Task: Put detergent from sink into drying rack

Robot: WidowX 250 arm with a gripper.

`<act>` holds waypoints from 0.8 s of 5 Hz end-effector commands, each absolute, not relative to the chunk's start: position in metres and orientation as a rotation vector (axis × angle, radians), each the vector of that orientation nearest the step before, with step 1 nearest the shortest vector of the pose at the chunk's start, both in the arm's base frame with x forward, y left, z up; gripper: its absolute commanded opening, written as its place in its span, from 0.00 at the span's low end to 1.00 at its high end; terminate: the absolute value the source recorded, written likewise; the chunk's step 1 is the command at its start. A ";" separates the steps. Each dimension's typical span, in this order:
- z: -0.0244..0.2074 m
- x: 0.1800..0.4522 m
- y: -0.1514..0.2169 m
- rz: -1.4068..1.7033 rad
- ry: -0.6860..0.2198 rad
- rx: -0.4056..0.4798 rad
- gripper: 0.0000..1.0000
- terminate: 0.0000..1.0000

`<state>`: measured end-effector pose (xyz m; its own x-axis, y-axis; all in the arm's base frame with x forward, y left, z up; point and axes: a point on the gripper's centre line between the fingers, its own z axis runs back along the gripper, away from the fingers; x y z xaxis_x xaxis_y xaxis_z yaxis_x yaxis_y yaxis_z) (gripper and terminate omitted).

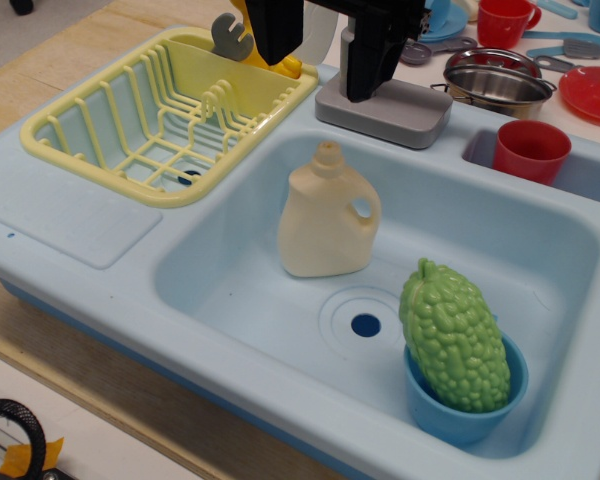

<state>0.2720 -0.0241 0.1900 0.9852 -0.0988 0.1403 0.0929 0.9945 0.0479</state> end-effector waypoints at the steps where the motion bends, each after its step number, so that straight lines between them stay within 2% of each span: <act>1: 0.190 0.272 -0.024 -0.096 -0.143 0.041 1.00 0.00; 3: 0.171 0.276 -0.026 -0.409 -0.191 -0.027 1.00 0.00; 4: 0.163 0.279 -0.025 -0.464 -0.221 -0.062 1.00 0.00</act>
